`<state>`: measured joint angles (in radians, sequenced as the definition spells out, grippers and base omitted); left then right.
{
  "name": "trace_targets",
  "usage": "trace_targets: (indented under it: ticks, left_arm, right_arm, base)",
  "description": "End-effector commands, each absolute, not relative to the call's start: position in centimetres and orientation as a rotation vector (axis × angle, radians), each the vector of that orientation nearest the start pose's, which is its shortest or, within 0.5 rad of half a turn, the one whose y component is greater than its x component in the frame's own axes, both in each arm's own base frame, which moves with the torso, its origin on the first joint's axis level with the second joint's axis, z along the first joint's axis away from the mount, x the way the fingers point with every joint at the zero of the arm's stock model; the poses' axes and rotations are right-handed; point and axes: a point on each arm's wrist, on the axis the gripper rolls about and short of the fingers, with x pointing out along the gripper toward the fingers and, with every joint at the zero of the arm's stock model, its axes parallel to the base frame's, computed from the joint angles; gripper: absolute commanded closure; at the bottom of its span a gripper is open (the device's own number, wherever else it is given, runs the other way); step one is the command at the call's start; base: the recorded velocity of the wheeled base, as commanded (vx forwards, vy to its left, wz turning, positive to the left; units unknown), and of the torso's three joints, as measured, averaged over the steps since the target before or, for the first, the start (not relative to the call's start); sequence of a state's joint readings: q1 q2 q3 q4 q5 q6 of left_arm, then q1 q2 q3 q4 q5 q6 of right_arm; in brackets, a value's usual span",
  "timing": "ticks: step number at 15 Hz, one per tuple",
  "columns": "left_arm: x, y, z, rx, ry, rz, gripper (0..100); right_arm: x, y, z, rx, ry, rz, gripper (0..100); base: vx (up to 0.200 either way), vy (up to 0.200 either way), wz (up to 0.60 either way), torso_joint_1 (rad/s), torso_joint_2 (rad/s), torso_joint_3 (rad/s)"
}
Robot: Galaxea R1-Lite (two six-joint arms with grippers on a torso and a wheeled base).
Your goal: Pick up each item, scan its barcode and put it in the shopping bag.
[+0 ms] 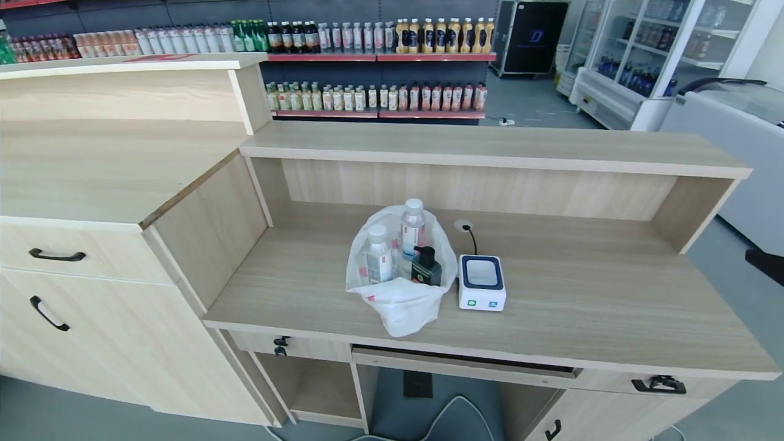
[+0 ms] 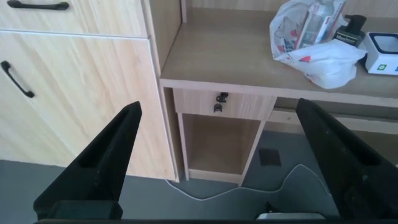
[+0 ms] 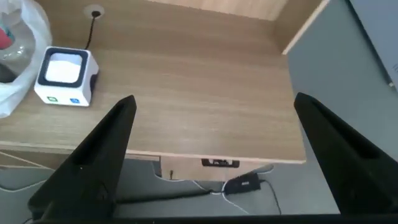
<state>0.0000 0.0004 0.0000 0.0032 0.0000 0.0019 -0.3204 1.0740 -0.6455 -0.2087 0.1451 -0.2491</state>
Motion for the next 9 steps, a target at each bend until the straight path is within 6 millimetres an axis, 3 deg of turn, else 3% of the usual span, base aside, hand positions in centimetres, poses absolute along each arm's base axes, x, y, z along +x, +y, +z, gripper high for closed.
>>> trace_targets:
  ticks: [1,4,5,7,9]
  left_arm:
    - [-2.3,0.0,7.5,0.003,0.003,0.0,0]
    - [-2.3,0.0,7.5,0.003,0.003,0.0,0]
    - [-2.3,0.0,7.5,0.002,0.003,0.0,0]
    - [-2.3,0.0,7.5,0.002,0.003,0.0,0]
    - [-2.3,0.0,7.5,0.003,0.003,0.0,0]
  right_arm:
    - [10.0,-3.0,23.6,-0.088,0.168,-0.183,0]
    - [5.4,-1.4,20.2,-0.008,0.106,-0.176,0]
    - [3.0,-0.6,17.2,-0.017,0.079,-0.152,0]
    - [1.2,0.0,13.0,-0.023,0.053,-0.11,0]
    - [0.0,0.0,10.3,-0.027,0.018,-0.101,0]
  base:
    - [0.0,0.0,0.0,0.0,0.0,0.0]
    - [0.0,0.0,0.0,0.077,-0.16,-0.071]
    - [0.0,0.0,0.0,0.0,0.0,0.0]
    - [0.0,0.0,0.0,0.0,0.0,0.0]
    - [0.0,0.0,0.0,0.0,0.0,0.0]
